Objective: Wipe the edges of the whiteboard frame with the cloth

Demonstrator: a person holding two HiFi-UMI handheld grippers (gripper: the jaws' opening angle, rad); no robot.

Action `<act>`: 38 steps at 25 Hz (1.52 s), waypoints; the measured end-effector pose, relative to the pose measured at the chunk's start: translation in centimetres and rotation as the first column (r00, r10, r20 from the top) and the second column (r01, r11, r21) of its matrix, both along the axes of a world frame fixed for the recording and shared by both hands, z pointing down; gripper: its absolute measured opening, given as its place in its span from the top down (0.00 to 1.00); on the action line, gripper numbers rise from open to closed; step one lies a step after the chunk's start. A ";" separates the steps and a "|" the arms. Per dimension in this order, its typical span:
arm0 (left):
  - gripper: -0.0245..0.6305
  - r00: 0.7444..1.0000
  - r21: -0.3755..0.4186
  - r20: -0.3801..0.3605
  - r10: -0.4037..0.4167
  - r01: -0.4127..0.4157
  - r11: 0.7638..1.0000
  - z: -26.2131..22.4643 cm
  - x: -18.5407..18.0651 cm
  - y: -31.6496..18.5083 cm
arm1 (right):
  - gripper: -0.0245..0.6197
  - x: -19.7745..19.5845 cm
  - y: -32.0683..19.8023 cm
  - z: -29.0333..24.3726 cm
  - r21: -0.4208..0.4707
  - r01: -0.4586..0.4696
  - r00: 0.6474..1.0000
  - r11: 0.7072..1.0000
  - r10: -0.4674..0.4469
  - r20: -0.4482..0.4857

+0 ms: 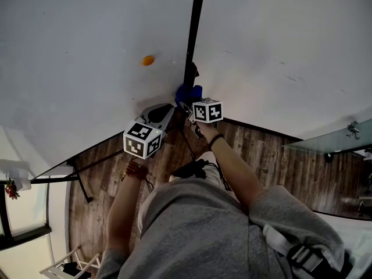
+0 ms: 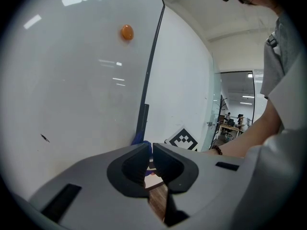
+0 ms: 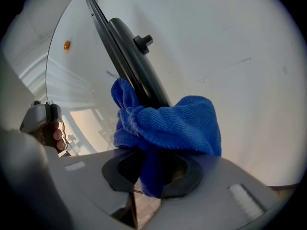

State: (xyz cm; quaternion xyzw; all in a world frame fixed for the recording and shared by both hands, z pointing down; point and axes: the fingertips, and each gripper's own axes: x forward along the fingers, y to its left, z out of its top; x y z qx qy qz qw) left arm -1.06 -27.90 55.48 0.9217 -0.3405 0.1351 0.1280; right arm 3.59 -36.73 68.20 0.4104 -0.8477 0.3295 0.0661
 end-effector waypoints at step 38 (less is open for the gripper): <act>0.92 0.978 -0.016 0.025 -0.206 0.206 0.978 2.3 -6.4 1.9 | 0.81 1.0 0.0 14.2 -0.371 -0.032 0.988 0.928 -0.027 -0.154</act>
